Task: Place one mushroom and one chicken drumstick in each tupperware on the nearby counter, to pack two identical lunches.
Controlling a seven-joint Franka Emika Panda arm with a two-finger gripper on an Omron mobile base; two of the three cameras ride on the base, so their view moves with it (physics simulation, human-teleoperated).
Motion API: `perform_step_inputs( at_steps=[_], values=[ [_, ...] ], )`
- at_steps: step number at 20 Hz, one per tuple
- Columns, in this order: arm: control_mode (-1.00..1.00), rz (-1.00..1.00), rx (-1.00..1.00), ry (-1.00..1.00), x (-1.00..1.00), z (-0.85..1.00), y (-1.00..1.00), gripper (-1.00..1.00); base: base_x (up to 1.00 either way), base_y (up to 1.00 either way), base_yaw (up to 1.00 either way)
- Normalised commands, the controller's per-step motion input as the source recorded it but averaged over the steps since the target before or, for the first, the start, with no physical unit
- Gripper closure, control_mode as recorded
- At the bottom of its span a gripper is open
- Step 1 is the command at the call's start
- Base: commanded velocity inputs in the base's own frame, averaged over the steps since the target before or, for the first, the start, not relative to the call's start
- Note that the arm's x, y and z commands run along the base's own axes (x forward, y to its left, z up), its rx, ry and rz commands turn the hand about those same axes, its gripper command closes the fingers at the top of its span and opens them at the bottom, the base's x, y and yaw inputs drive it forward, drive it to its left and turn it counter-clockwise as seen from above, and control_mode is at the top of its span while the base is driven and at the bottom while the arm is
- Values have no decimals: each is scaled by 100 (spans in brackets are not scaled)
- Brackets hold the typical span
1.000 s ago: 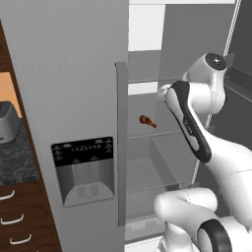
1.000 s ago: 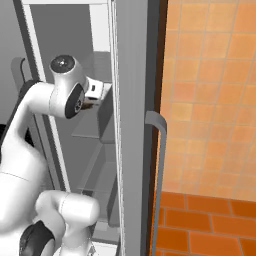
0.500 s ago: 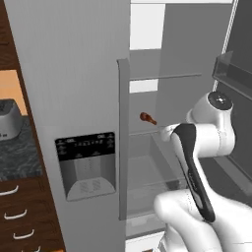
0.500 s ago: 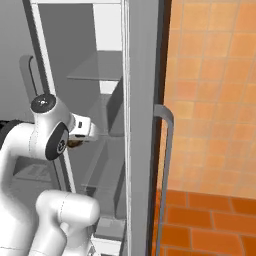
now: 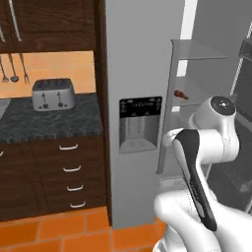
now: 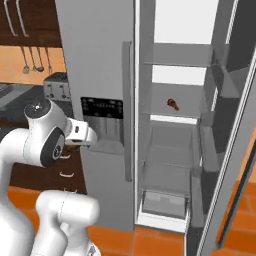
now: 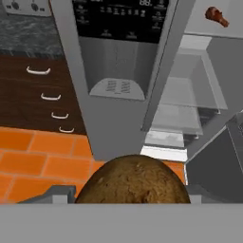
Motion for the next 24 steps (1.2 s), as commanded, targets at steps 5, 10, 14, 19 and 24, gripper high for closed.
perform_step_inputs(
  at_steps=[5, 10, 14, 19, 24],
  values=[
    [100, 0, 0, 0, 0, 0, 0, 100, -4, 100, 46],
    [100, 0, 0, 0, 0, 0, 0, 100, 45, 100, 30],
    [100, 0, 0, 0, 0, 0, 0, 100, 87, 100, 1],
    [100, 0, 0, 0, 0, 0, 0, 100, 100, 100, -5],
    [100, 0, 0, 0, 0, 0, 0, 100, 100, 100, -17]
  ],
)
